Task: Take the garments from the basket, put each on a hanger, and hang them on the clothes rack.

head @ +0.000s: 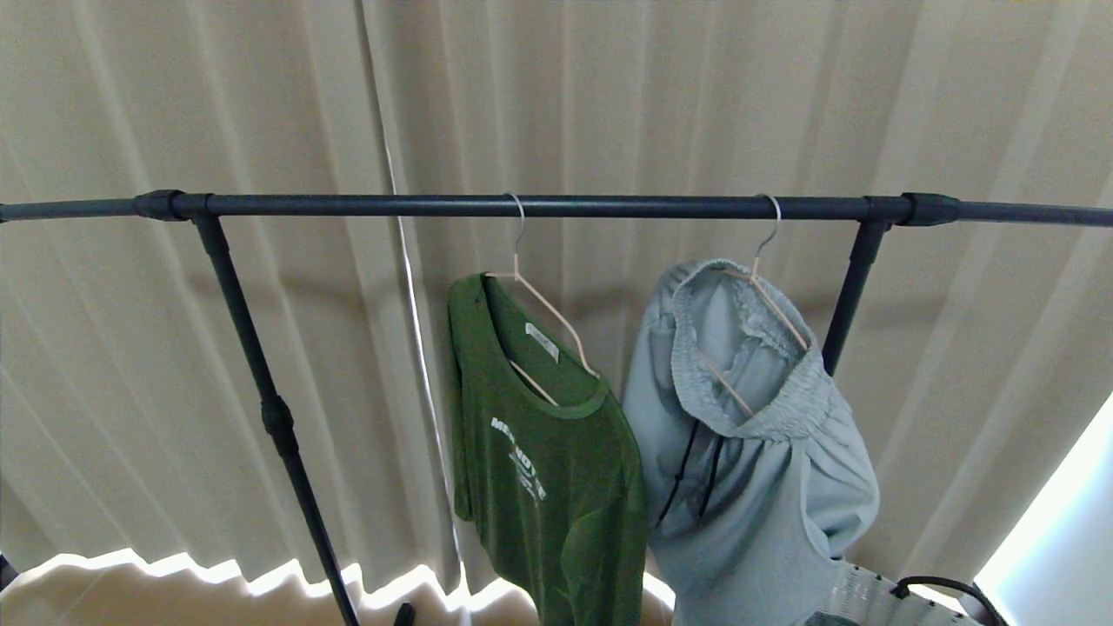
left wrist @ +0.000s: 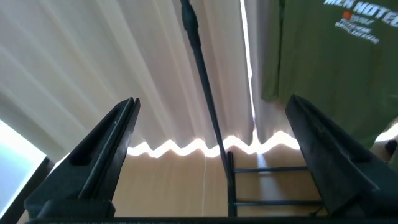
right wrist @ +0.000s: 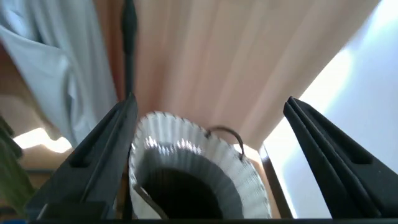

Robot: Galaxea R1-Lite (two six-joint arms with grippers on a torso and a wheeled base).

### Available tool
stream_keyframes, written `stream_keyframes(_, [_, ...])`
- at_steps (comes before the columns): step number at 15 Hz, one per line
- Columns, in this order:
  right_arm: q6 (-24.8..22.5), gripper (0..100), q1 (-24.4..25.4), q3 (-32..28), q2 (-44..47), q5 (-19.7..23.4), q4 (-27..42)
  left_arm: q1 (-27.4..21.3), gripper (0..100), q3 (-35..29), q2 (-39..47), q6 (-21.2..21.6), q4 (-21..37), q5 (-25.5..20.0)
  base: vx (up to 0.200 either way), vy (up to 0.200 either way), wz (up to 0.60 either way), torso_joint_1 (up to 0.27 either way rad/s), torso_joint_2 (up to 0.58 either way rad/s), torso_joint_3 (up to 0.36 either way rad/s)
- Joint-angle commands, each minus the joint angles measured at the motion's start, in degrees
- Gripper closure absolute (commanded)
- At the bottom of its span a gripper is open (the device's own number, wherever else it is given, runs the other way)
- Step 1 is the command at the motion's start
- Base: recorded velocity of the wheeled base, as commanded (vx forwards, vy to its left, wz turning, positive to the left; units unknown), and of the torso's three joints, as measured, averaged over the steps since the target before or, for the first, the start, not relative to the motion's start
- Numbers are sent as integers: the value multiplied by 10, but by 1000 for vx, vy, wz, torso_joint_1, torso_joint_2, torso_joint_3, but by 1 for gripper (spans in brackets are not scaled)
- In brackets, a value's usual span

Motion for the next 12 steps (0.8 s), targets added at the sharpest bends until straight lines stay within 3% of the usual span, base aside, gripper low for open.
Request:
stream_keyframes(1, [36,0,4,21,-21,12,-8,0,0,0,-3,-3,2,-2,0,0,0,0,0,0])
stream_keyframes(3, [52,0,4,63,-21,61,-96,0,0,0,-3,-2,2,-2,0,0,0,0,0,0])
stream_keyframes(12, [71,0,4,64,-21,71,-99,1,0,-1,-3,-17,1,-8,0,0,0,0,0,0])
